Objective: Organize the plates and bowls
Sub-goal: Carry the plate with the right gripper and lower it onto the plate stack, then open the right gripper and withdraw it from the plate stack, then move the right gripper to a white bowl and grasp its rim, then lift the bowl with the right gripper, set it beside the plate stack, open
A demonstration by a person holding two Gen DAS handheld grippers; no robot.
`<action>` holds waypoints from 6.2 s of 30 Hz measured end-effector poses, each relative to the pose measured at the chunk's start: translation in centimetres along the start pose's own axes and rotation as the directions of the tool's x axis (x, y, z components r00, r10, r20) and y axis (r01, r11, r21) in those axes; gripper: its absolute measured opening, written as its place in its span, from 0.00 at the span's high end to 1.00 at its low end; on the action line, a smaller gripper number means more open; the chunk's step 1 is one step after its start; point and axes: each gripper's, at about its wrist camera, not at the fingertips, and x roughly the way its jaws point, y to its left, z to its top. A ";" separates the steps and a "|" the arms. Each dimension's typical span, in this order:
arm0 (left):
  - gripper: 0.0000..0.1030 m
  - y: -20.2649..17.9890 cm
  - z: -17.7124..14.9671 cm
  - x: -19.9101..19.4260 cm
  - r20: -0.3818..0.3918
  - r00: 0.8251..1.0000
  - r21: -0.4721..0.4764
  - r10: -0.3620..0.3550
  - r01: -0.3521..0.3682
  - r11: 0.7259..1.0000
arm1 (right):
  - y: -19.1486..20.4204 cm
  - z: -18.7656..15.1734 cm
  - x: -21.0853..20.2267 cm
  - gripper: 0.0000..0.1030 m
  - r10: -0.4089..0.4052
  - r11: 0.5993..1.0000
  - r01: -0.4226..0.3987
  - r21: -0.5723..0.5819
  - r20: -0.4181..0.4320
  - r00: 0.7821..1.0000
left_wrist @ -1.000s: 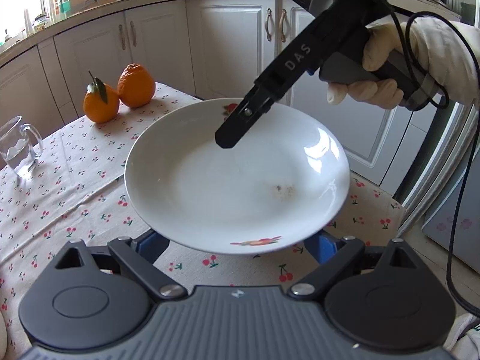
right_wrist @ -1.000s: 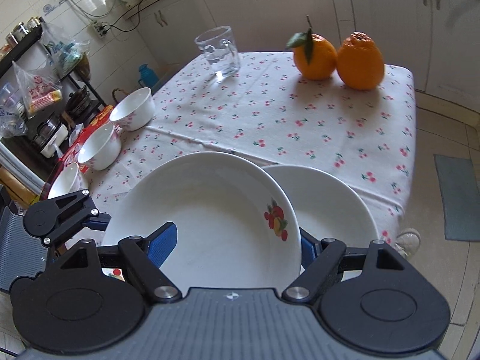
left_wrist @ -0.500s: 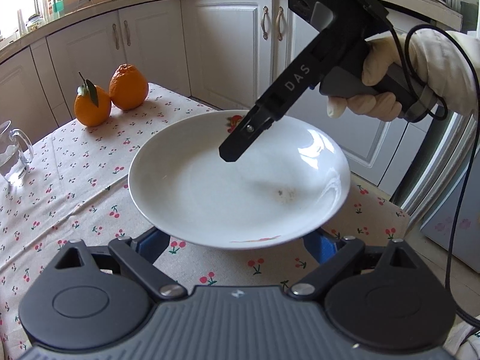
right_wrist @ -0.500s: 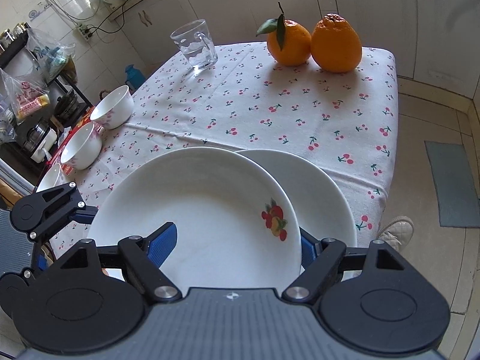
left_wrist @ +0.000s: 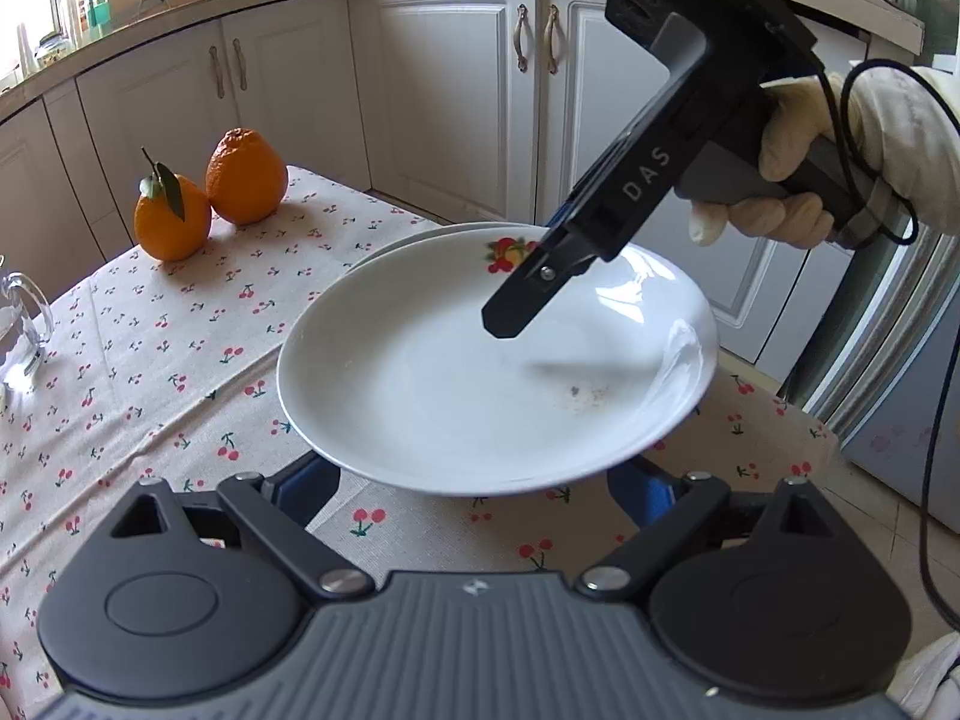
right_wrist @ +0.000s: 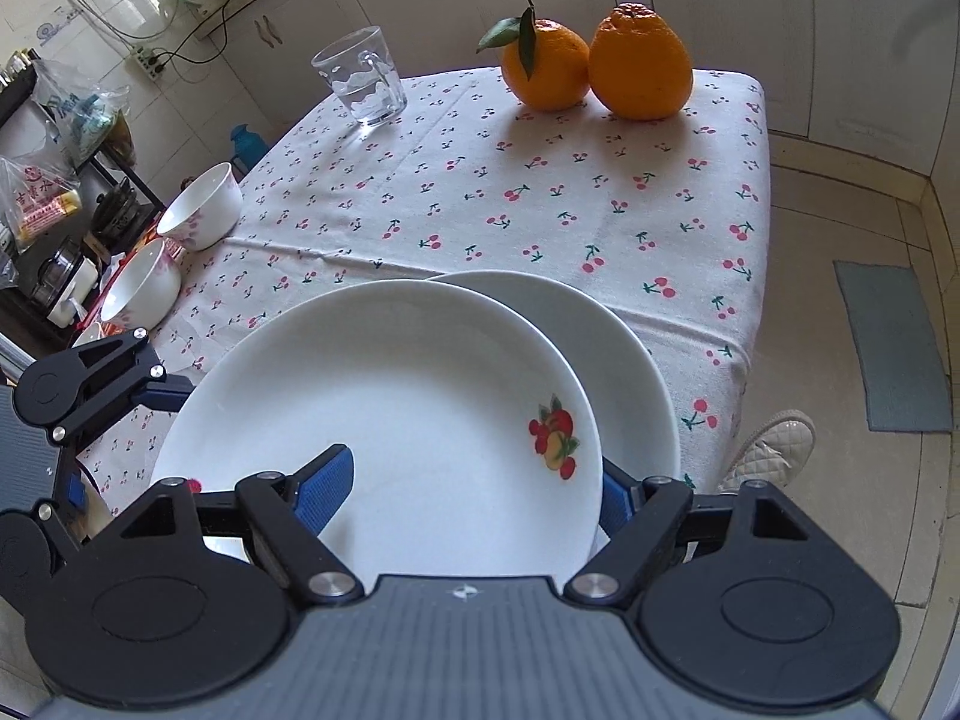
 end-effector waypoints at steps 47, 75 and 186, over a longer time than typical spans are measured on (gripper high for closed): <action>0.07 1.4 -0.2 0.5 0.040 0.997 -0.027 -0.061 0.062 0.998 | 5.0 -4.4 -3.4 0.14 -0.208 0.977 0.207 0.052 0.016 0.978; 0.06 0.6 -1.8 -3.3 0.124 0.992 0.002 -0.005 0.005 1.000 | 10.3 -5.3 -4.9 0.00 -0.248 0.968 0.252 0.003 0.182 0.951; 0.14 7.2 -14.7 -13.2 0.133 0.980 -0.161 0.150 -0.128 0.979 | 28.2 -2.5 7.1 0.31 -0.081 0.967 0.118 -0.226 0.164 0.983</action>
